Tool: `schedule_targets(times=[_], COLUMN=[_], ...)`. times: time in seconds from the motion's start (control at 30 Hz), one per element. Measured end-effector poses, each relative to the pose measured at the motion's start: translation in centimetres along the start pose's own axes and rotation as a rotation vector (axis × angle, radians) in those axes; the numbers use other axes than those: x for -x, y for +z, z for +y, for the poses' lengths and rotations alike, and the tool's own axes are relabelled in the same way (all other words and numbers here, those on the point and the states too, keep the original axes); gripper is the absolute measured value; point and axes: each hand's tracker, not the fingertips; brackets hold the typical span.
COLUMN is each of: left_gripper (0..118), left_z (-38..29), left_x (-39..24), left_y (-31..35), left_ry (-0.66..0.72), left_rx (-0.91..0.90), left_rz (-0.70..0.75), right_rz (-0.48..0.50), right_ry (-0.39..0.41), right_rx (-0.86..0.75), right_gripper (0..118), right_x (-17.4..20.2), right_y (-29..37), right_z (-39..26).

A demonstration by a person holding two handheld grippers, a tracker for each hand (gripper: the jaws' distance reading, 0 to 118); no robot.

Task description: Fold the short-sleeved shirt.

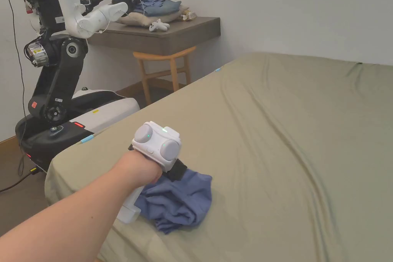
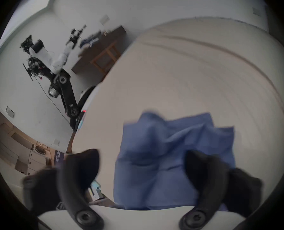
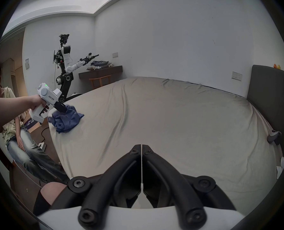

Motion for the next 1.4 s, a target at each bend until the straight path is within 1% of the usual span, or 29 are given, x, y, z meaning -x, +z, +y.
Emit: schedule_targets(times=[0.07,0.2,0.23,0.27,0.33,0.37,0.4,0.43,0.47,0.5,0.57,0.63,0.77,0.83,0.9,0.93,1.0,1.07,1.17,1.2,1.23,1.3,1.33,1.37,1.4], left_gripper=[112,112,109,88,36,14,8,4,1,0,0,0,0,0,0,0,0,0,0,0,0,0,0,0,0], left_z=[0.3,1.1,1.2,1.2,1.4,1.4,1.6,1.7,1.8,1.8,1.6,0.5,-0.8,-1.1,-1.6,-1.8,-2.6,-3.3,-5.2,-5.8,-6.3,-6.9,-7.1,-7.3,-7.6], left_x=[0.1,-0.4,-1.0,-1.6,-3.3,-4.2,-5.4,-7.1,-8.5,-10.4,-14.0,-17.2,-23.4,-26.0,-28.5,-29.7,-31.9,-33.5,-34.5,-34.8,-35.0,-35.6,-35.8,-35.8,-35.9], left_y=[1.9,6.6,8.0,9.4,12.4,13.6,15.0,16.5,17.8,19.5,23.1,27.6,34.1,36.5,39.0,39.8,41.2,42.1,43.3,43.3,43.3,43.4,43.5,43.4,43.2], left_ry=[0.046,0.163,0.174,0.186,0.235,0.275,0.328,0.351,0.333,0.293,0.268,0.256,0.208,0.171,0.17,0.146,0.114,0.123,0.194,0.205,0.206,0.18,0.184,0.195,0.215], left_rx=[-0.056,-0.137,-0.153,-0.184,-0.229,-0.25,-0.283,-0.307,-0.326,-0.353,-0.421,-0.537,-0.676,-0.719,-0.767,-0.794,-0.841,-0.836,-0.833,-0.84,-0.849,-0.882,-0.894,-0.896,-0.899], left_rz=[-0.036,-0.03,-0.046,-0.073,-0.096,-0.112,-0.126,-0.141,-0.174,-0.219,-0.28,-0.409,-0.486,-0.511,-0.568,-0.585,-0.569,-0.589,-0.624,-0.623,-0.621,-0.592,-0.588,-0.584,-0.577], right_rz=[0.003,0.004,0.003,0.002,-0.005,-0.008,-0.029,-0.054,-0.073,-0.076,-0.084,-0.111,-0.201,-0.231,-0.3,-0.322,-0.339,-0.367,-0.372,-0.39,-0.417,-0.479,-0.488,-0.494,-0.508], right_ry=[-0.006,-0.033,-0.033,-0.03,-0.022,-0.017,0.007,0.033,0.039,0.035,0.025,-0.003,-0.01,-0.016,-0.022,-0.028,-0.048,-0.065,-0.101,-0.1,-0.082,-0.028,-0.01,-0.029,-0.027], right_rx=[-0.01,-0.041,-0.051,-0.061,-0.082,-0.09,-0.112,-0.11,-0.102,-0.098,-0.099,-0.087,-0.1,-0.115,-0.133,-0.147,-0.164,-0.181,-0.219,-0.23,-0.236,-0.254,-0.262,-0.254,-0.263], right_gripper=[1,1,1,1,1,1,1,1,1,1,1,1,1,1,1,1,1,1,1,1,1,1,1,1,1], right_x=[-0.4,-1.0,-1.2,-1.3,-1.7,-2.0,-2.2,-2.6,-2.9,-3.4,-4.9,-6.4,-8.6,-9.3,-10.2,-10.6,-11.1,-11.6,-11.9,-11.9,-11.7,-11.4,-11.3,-11.2,-11.1], right_y=[0.4,1.7,2.2,2.6,3.7,4.1,4.6,4.8,5.0,5.5,6.0,7.0,9.8,11.1,12.4,13.0,13.9,14.9,16.2,16.6,16.8,17.1,17.2,17.2,17.3], right_z=[0.1,0.4,0.5,0.5,0.3,0.2,0.1,-0.3,-0.6,-0.9,-2.0,-2.7,-3.6,-3.9,-4.1,-4.2,-4.2,-4.5,-4.9,-5.2,-5.4,-5.9,-6.0,-6.1,-6.3])
